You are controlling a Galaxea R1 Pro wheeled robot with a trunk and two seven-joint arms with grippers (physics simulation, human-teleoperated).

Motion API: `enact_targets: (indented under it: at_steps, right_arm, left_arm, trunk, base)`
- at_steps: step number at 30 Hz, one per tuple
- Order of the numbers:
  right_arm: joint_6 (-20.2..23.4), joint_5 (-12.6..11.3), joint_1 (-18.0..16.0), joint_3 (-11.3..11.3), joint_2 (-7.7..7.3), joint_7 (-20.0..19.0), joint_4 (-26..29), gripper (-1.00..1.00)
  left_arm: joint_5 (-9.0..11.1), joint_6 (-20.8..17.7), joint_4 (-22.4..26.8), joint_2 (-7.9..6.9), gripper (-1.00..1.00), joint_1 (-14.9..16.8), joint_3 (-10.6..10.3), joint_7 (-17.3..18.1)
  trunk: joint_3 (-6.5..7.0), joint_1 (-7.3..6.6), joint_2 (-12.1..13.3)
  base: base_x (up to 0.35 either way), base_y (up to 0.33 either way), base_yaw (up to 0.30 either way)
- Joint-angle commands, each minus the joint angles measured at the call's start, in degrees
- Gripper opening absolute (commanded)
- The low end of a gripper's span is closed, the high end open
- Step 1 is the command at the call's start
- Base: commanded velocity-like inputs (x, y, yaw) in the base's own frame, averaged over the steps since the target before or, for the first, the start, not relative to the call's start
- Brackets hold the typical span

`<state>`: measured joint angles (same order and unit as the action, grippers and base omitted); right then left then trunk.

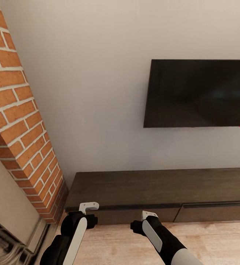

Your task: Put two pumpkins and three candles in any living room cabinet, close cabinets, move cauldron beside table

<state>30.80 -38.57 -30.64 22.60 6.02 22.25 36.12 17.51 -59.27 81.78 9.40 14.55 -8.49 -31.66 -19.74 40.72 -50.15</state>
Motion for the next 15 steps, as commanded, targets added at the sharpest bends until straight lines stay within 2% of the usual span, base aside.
enact_targets:
  at_steps: [1,15]
  right_arm:
    - [0.15,-0.54,-0.04,0.26,-0.04,0.58,0.09,1.00]
    - [0.12,-0.43,-0.03,0.26,-0.04,0.78,-0.16,1.00]
  left_arm:
    - [0.59,-0.14,0.05,0.00,1.00,0.03,-0.04,-0.60]
    - [0.59,-0.13,0.05,0.00,1.00,0.03,-0.04,-0.60]
  trunk:
    - [0.11,-0.22,0.36]
    - [2.62,-3.29,5.98]
  base:
    - [0.000,0.000,0.000]
    - [0.000,0.000,0.000]
